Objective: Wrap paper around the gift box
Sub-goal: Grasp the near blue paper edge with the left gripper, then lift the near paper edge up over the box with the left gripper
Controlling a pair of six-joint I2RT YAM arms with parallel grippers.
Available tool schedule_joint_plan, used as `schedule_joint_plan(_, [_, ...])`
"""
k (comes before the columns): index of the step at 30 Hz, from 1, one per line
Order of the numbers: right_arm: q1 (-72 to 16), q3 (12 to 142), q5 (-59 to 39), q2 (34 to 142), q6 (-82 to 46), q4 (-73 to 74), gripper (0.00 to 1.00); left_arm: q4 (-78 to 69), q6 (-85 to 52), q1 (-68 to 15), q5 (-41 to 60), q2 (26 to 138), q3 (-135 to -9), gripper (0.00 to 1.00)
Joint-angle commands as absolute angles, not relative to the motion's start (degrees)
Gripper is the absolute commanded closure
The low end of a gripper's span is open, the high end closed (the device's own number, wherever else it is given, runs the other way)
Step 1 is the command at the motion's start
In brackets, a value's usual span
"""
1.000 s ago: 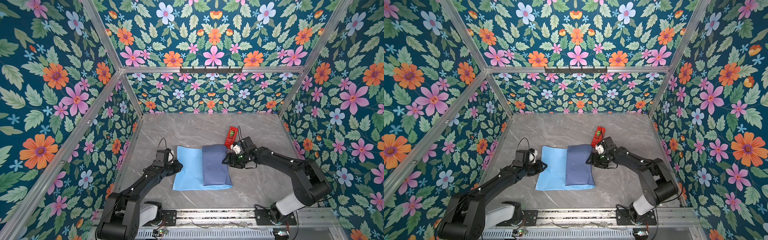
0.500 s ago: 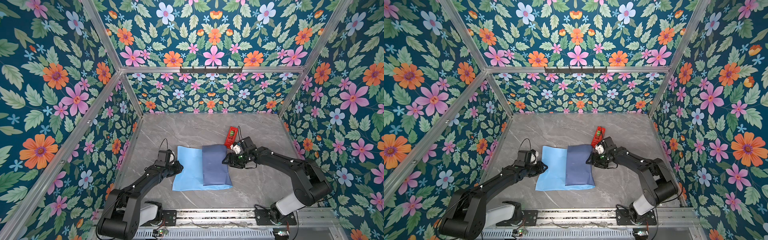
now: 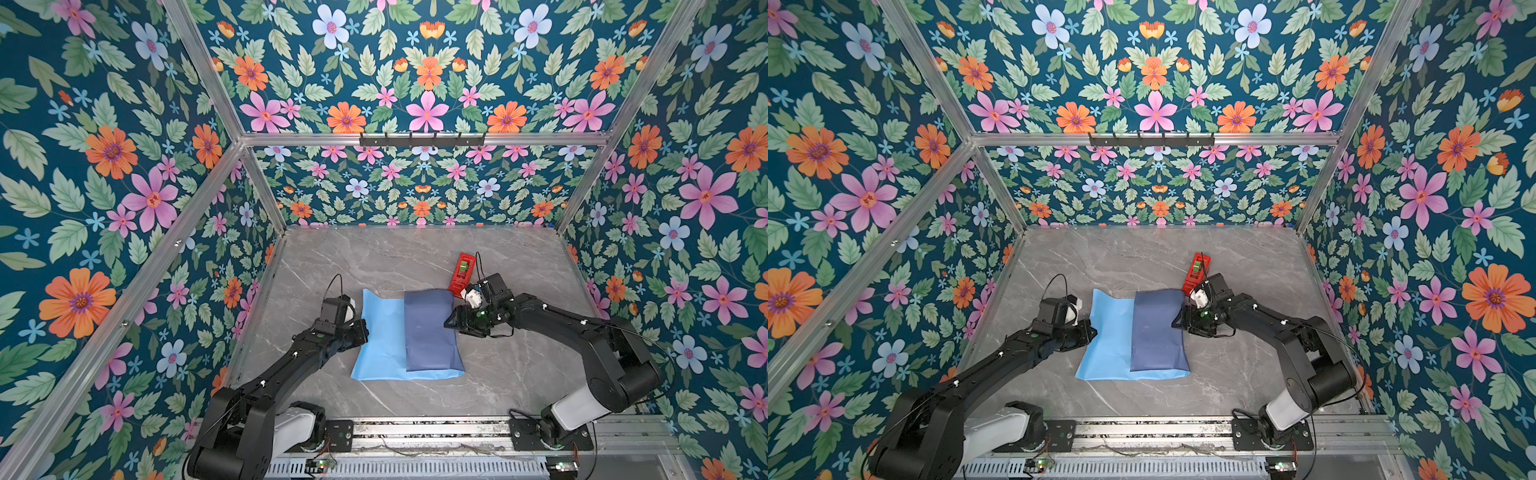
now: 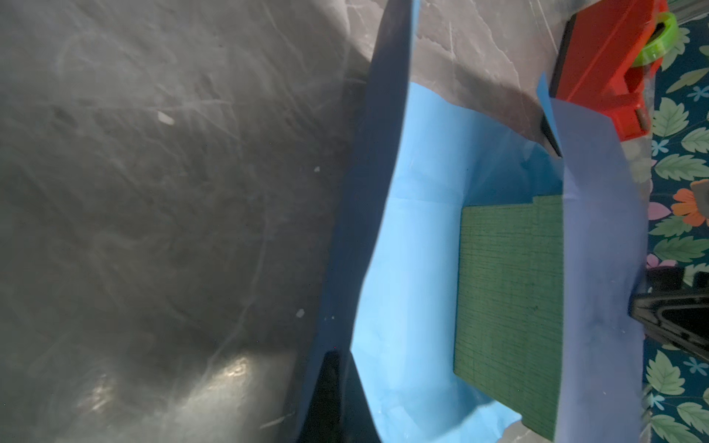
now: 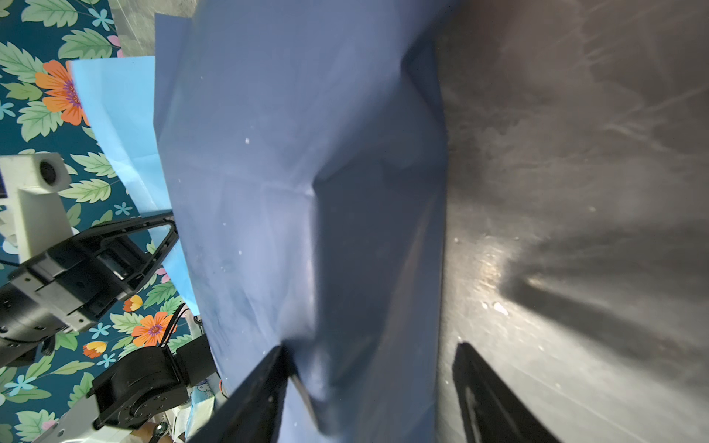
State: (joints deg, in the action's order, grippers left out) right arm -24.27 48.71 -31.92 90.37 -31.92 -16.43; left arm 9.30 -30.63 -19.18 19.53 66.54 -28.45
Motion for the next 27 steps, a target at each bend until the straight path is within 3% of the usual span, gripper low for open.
schedule_joint_plan(1, [-24.5, 48.2, -23.0, 91.2, -31.7, -21.8, 0.32, 11.5, -29.2, -20.4, 15.6, 66.8, -29.5, 1.00])
schedule_joint_plan(16, [-24.7, 48.2, -23.0, 91.1, -31.8, -22.1, 0.32, 22.7, -34.8, -34.9, 3.4, 69.2, -40.7, 1.00])
schedule_joint_plan(27, [-25.1, 48.4, -22.9, 91.6, -32.0, -21.8, 0.32, 35.1, -37.8, -48.2, -9.0, 79.7, -55.0, 1.00])
